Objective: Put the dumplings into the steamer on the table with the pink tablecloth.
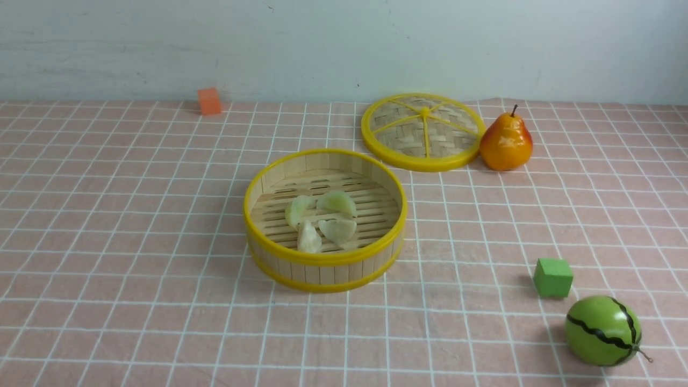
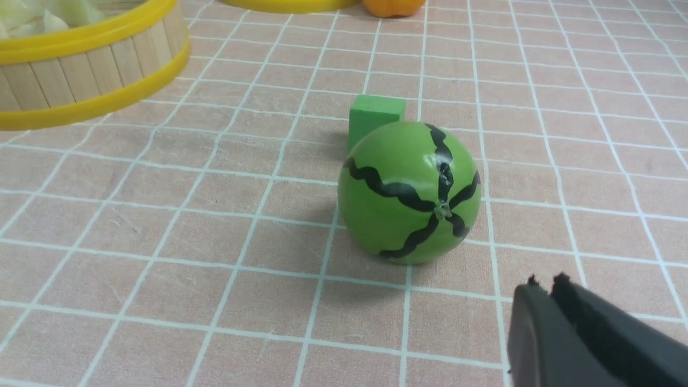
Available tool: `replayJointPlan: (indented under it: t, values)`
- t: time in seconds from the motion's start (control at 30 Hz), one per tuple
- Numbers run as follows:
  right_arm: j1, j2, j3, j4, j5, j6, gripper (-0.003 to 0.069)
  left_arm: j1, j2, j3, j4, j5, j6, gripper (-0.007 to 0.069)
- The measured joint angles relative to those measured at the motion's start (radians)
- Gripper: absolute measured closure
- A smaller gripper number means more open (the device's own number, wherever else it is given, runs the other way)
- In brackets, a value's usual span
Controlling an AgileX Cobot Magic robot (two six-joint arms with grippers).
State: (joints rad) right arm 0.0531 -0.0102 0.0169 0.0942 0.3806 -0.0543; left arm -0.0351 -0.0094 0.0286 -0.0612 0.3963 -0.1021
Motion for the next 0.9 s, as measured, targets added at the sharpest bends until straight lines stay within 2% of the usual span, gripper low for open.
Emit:
replayJointPlan:
  t: [0.9]
  values:
    - [0.000, 0.000, 0.000, 0.000, 0.000, 0.000, 0.0575, 0.000, 0.000, 0.000, 0.000, 0.000, 0.000, 0.0638]
